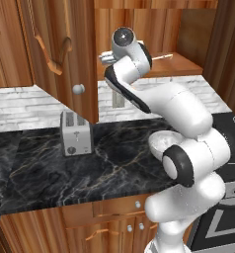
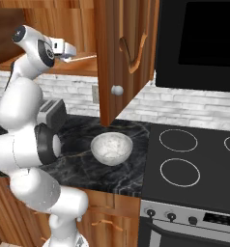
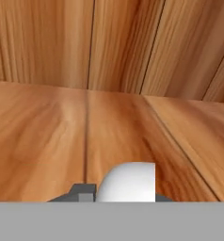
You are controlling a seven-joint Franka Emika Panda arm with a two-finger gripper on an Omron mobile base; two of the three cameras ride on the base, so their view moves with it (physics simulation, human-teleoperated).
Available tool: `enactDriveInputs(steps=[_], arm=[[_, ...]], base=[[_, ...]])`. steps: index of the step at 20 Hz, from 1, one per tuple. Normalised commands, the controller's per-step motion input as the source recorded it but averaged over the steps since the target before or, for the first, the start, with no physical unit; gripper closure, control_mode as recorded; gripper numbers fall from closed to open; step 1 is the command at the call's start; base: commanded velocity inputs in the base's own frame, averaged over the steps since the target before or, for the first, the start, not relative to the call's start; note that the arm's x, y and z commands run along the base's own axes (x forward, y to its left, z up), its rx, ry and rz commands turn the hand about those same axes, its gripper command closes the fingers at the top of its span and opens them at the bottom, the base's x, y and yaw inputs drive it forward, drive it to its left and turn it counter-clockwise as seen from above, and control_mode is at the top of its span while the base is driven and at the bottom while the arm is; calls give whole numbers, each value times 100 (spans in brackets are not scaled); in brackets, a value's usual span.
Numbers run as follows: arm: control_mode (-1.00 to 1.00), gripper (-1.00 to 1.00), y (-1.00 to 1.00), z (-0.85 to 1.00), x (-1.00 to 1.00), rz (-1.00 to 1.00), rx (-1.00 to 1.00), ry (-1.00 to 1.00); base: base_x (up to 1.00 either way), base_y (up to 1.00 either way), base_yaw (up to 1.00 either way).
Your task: Open the cabinet and move the ladle to the pot. Then close the cabinet.
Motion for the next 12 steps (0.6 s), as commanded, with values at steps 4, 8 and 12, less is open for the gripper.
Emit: enactDriveInputs(steps=[4,8,12], arm=[[-100,100,-15,4,-100,6,0,1],[-100,100,-25,0,-100,13,0,0],[-100,100,-26,0,-100,20,0,0]], base=[[0,0,0],[0,0,0],[0,0,0]])
